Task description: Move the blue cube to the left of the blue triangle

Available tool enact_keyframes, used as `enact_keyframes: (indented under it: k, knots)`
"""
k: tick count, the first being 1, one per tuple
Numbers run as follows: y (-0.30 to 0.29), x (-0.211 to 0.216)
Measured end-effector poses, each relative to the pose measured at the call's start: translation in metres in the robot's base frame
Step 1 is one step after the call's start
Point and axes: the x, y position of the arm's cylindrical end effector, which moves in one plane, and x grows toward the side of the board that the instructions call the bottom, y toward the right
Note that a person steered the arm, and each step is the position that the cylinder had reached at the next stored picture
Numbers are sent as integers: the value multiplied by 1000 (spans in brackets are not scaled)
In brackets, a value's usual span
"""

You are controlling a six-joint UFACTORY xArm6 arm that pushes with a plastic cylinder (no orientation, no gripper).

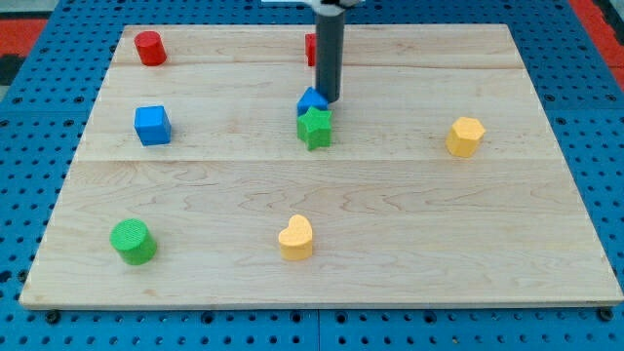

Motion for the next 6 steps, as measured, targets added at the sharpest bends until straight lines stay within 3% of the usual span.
enact_keyframes:
  k: [1, 3, 4, 6]
  knots:
    - [-26, -14]
    - [-262, -15]
    - [-282, 30]
    - [-137, 50]
